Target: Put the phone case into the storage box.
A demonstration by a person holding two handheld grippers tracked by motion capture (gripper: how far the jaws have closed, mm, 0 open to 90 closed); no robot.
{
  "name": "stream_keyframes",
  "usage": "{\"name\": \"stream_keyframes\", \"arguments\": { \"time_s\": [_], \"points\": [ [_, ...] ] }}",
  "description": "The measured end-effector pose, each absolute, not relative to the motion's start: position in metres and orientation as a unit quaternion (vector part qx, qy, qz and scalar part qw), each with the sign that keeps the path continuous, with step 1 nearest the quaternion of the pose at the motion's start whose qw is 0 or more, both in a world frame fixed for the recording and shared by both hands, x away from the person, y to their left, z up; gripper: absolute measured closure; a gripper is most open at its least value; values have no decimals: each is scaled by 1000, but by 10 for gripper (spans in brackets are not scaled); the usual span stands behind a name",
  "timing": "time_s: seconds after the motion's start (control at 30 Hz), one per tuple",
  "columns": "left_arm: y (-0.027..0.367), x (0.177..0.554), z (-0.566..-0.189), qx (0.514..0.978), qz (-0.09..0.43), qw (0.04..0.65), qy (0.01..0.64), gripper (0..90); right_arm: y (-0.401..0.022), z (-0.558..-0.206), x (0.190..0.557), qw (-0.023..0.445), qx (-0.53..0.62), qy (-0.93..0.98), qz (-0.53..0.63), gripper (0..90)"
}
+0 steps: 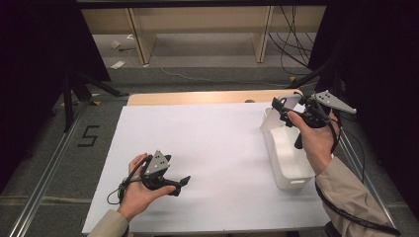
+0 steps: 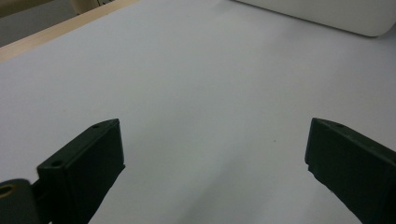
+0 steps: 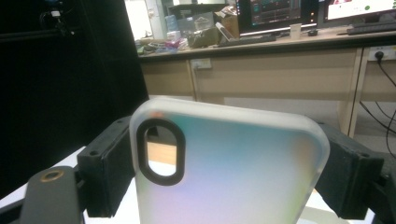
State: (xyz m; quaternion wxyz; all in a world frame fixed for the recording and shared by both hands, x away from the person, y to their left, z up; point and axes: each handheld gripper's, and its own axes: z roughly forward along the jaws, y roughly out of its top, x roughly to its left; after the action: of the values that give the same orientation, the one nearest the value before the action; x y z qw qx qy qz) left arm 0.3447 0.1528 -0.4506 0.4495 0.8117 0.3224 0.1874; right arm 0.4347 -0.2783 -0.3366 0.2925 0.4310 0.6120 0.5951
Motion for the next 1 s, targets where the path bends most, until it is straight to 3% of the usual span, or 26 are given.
{"name": "stream_keyframes", "arguments": {
  "time_s": [1.0],
  "points": [
    [153,345,-451,812,188,449,323,40,-299,-333,439,321,452,599,577,179]
  ]
}}
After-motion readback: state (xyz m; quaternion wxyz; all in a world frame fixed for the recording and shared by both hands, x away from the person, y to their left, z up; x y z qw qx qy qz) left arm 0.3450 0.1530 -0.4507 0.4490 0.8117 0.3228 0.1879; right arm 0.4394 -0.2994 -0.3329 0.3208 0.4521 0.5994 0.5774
